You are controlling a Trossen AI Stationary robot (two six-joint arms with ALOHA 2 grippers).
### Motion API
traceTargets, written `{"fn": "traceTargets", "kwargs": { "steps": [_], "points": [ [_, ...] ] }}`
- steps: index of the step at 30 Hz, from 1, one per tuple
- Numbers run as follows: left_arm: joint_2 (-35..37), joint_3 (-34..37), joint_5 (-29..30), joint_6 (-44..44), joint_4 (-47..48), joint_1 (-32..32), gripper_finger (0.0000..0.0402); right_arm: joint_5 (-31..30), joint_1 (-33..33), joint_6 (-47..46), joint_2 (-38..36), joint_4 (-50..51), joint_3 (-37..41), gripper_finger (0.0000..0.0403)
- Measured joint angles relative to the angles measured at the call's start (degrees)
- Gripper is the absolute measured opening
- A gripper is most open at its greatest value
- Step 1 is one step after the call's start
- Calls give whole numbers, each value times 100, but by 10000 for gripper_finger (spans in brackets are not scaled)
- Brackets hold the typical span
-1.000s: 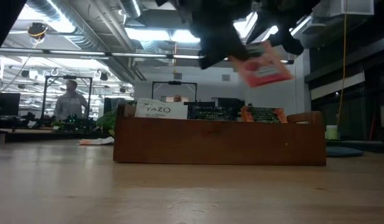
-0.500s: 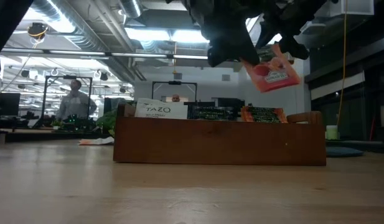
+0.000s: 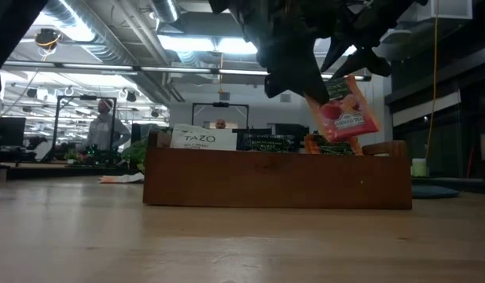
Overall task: Pick & Place Tea
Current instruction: Put the orange tea bag into the right section of the wooden organizer
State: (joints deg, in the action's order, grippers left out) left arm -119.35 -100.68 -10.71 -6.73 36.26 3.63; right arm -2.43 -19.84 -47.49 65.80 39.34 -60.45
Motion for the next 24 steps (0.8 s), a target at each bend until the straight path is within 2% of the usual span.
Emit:
{"fn": "traceTargets", "kwargs": {
  "steps": [7, 24],
  "points": [
    [-87, 0, 167, 195, -37, -4, 3, 0, 0, -1, 0, -3, 0, 136],
    [-243, 2, 69, 194, 0, -6, 8, 1, 0, 38, 0, -3, 0, 136]
  ]
}}
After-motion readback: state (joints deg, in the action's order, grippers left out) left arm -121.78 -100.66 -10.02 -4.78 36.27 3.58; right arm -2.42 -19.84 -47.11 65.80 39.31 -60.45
